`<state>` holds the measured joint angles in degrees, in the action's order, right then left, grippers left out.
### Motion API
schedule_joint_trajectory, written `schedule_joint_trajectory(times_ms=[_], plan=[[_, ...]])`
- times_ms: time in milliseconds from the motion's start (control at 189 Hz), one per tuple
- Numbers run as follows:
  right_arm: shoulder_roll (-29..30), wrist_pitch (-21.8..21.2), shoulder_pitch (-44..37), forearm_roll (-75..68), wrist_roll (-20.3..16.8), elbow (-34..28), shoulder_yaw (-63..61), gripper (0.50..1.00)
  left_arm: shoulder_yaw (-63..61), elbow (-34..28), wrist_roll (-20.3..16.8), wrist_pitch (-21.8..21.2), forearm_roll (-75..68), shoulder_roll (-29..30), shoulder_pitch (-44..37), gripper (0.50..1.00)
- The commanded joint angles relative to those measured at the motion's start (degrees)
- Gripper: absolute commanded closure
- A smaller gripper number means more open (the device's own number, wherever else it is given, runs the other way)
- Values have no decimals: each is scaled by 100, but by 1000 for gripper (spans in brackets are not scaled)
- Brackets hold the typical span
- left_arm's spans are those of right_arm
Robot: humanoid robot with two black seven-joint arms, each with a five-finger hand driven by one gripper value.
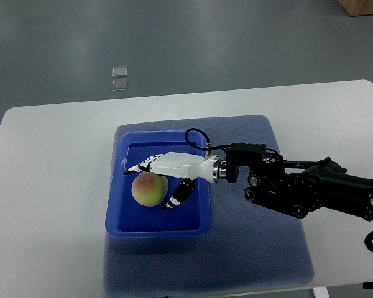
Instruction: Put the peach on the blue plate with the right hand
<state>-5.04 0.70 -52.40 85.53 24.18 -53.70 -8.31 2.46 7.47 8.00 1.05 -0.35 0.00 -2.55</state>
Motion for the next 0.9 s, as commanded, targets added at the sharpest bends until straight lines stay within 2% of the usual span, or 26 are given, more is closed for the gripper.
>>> schedule_joint_trajectory(times_ms=[0, 227, 327, 333, 480, 597, 718, 892], plan=[[3, 9, 37, -71, -1, 0, -4, 572, 0, 0, 0, 0, 0, 0, 0, 500], [-5, -17, 45, -150, -1, -9, -57, 572, 0, 0, 0, 0, 0, 0, 0, 500], [-41, -26, 28, -660, -1, -9, -75, 572, 0, 0, 0, 0, 0, 0, 0, 500], [-75, -61, 10, -1052, -1, -9, -75, 574, 0, 0, 0, 0, 0, 0, 0, 500], [-190, -378, 19, -1961, -1, -35, -206, 572, 0, 0, 0, 0, 0, 0, 0, 500], [-225, -888, 107, -3103, -36, -27, -699, 572, 0, 0, 0, 0, 0, 0, 0, 500], [-471, -1415, 256, -4386, -423, -9, -1006, 572, 0, -9, 0, 0, 0, 0, 0, 500], [-568, -1652, 379, -5660, -634, 96, -1401, 572, 0, 0, 0, 0, 0, 0, 0, 500]])
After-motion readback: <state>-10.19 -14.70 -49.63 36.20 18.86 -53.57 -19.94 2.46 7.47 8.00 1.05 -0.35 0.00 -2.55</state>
